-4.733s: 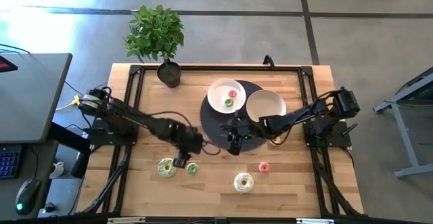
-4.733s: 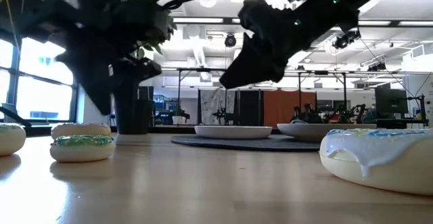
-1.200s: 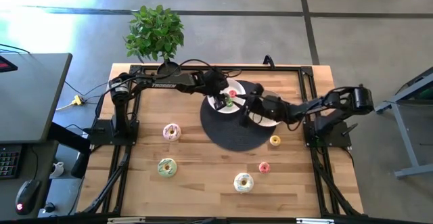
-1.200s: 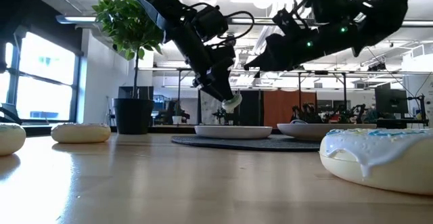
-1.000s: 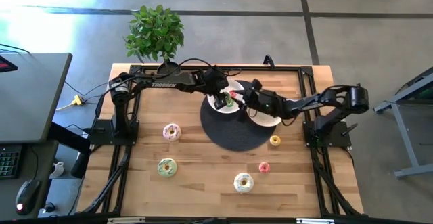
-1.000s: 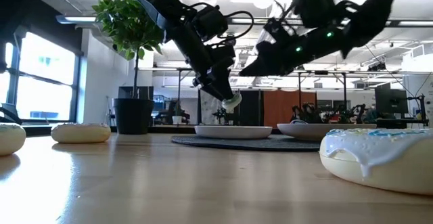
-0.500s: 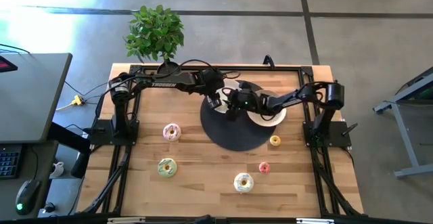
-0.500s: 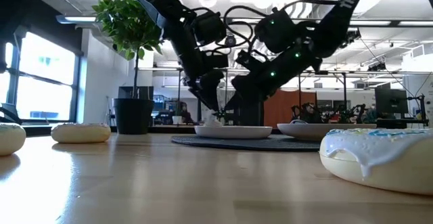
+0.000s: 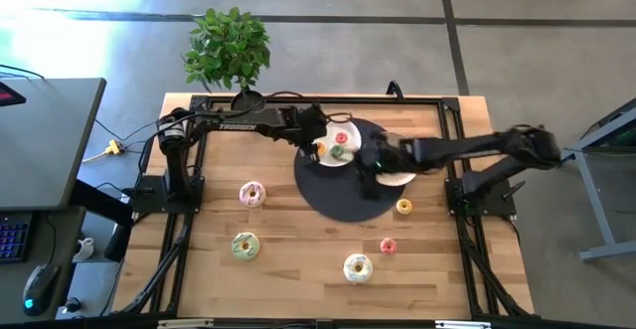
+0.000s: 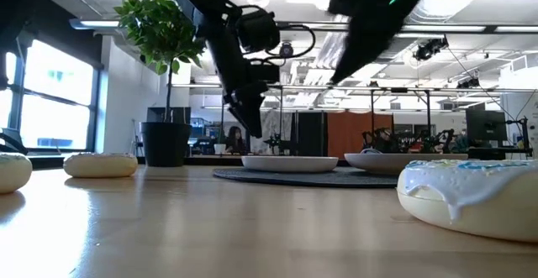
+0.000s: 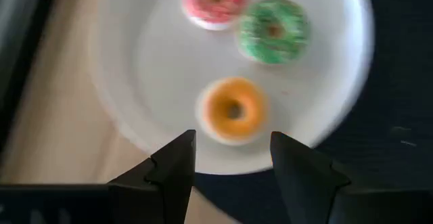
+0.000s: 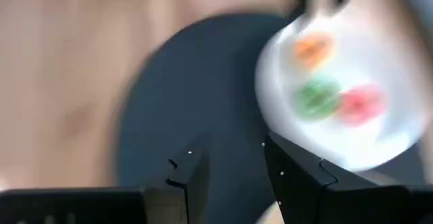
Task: Pick & Place donuts
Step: Put the small yellow donut on the white plate
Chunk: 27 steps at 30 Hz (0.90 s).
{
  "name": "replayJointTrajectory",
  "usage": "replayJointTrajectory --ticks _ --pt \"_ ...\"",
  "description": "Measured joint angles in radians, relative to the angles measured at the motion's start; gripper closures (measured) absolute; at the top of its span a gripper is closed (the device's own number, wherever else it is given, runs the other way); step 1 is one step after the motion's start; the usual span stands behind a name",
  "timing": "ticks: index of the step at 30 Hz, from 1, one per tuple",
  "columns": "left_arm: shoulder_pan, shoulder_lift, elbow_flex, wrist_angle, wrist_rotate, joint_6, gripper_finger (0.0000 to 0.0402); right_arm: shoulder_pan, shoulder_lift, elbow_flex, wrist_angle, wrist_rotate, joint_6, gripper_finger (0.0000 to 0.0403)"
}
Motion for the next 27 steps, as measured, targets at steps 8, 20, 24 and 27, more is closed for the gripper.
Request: replayJointTrajectory --ticks 8,20,24,27 --pt "-0.093 0.000 0.000 0.050 -0.006 -0.011 0.0214 0.305 -0.033 -0.023 -0.304 0.042 0.402 0.0265" --pt "-0.163 0.000 0.000 0.064 -0.010 -0.009 0.0214 0.338 -0.031 -0.356 -0.238 -0.021 0.765 0.0265" --pt "-0.159 0.001 0.000 0.064 -0.012 -0.011 0.0214 0.330 -0.031 -0.412 -0.164 -0.010 0.751 0.0265" --pt "-0.159 0.001 0.000 0.064 -0.013 -0.011 0.0214 0.330 -0.032 -0.424 -0.135 0.004 0.723 0.0266"
